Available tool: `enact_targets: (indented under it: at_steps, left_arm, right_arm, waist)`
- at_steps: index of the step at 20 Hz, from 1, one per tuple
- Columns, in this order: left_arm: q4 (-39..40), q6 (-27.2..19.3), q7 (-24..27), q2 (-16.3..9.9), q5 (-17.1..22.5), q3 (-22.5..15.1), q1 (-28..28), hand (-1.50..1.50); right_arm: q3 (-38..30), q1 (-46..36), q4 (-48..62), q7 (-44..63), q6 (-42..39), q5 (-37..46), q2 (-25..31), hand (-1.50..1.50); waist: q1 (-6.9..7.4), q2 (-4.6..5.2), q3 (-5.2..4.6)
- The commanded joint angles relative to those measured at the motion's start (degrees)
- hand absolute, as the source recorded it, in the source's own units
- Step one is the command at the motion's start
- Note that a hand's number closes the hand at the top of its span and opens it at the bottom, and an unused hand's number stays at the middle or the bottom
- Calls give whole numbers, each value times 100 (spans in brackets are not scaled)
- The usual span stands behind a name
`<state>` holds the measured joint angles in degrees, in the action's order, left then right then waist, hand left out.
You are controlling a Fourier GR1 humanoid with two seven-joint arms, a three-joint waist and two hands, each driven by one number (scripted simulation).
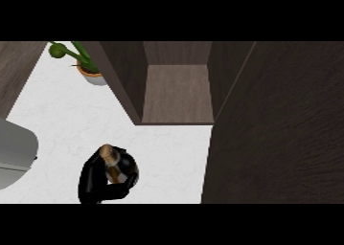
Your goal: Pick up the wine, place it into the cabinet and close the cabinet
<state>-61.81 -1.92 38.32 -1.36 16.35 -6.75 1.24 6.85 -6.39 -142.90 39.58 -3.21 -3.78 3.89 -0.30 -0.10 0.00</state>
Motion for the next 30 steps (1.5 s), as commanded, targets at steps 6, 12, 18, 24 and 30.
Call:
enact_targets:
  at_steps: [6, 12, 18, 24, 30]
  left_arm:
    - [-364, 351, -37, -614, -165, 162, -27, 150]
    - [7, 1248, 512, -1503, -8, 702, -96, 150]
    - [-628, 784, 232, -1293, -33, 821, -453, 150]
    - [-2949, 733, -1288, -1074, 348, 260, 398, 150]
    - [-3613, 162, -2243, -810, 40, -167, -10, 150]
  right_arm:
    - [-231, 462, -447, -280, -256, -441, 33, -150]
    - [-400, 239, -526, -33, -199, -498, 119, -150]
    - [-70, 62, -647, 464, -40, -308, 35, -150]
    - [108, 180, -530, 156, -11, -15, -144, -150]
    - [-274, 601, -732, 24, -302, -574, -5, -150]
  waist:
    - [22, 2, 3]
    - [26, -1, 2]
    - [26, -6, 1]
    - [83, -26, 6]
    - [-2, -18, 9]
